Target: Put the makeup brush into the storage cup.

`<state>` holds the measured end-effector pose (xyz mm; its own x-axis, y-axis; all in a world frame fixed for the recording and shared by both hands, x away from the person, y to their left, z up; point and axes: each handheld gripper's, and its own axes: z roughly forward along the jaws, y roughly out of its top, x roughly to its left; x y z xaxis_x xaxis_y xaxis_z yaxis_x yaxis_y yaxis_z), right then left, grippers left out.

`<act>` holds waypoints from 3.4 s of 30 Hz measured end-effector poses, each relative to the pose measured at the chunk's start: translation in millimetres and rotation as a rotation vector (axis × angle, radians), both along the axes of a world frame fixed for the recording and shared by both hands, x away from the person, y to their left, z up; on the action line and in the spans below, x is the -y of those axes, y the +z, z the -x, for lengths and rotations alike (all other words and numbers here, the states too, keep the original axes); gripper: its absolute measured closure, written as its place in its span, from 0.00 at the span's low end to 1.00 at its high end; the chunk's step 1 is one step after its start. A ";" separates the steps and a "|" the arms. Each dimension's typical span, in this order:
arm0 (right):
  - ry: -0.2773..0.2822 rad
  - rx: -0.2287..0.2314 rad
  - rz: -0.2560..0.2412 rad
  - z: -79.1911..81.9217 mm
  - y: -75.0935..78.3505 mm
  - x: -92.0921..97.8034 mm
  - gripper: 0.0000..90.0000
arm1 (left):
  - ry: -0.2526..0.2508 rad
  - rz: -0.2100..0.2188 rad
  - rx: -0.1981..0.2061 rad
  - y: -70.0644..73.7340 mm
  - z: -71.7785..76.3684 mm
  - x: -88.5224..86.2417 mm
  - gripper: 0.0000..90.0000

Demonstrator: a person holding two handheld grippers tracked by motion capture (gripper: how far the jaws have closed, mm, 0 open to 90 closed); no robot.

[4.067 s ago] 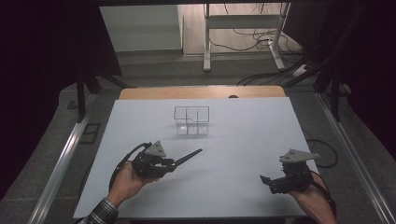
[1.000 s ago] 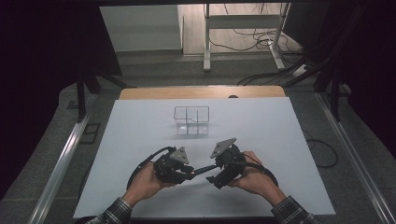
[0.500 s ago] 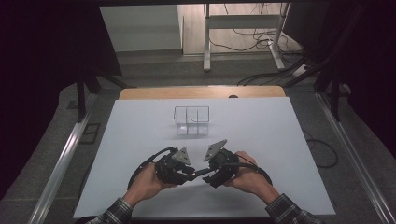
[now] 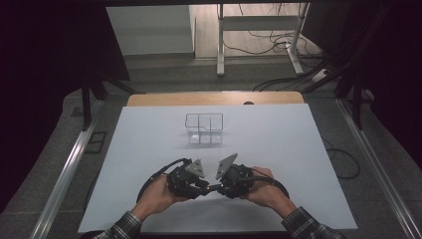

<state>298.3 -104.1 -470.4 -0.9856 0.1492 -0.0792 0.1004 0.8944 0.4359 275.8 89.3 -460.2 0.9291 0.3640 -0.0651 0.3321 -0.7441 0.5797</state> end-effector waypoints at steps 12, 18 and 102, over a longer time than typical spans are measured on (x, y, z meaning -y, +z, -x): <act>-0.030 -0.057 -0.070 -1.9 4.2 7.7 0.85 | 0.141 0.093 0.119 8.6 -5.0 -23.0 0.18; -0.056 -0.062 -0.086 -3.3 5.7 10.7 0.86 | 0.202 0.094 0.108 5.2 -6.5 -29.0 0.07; -0.192 0.030 -0.204 11.1 2.6 3.8 0.84 | 0.345 0.644 -0.463 -12.6 -34.5 -53.9 0.78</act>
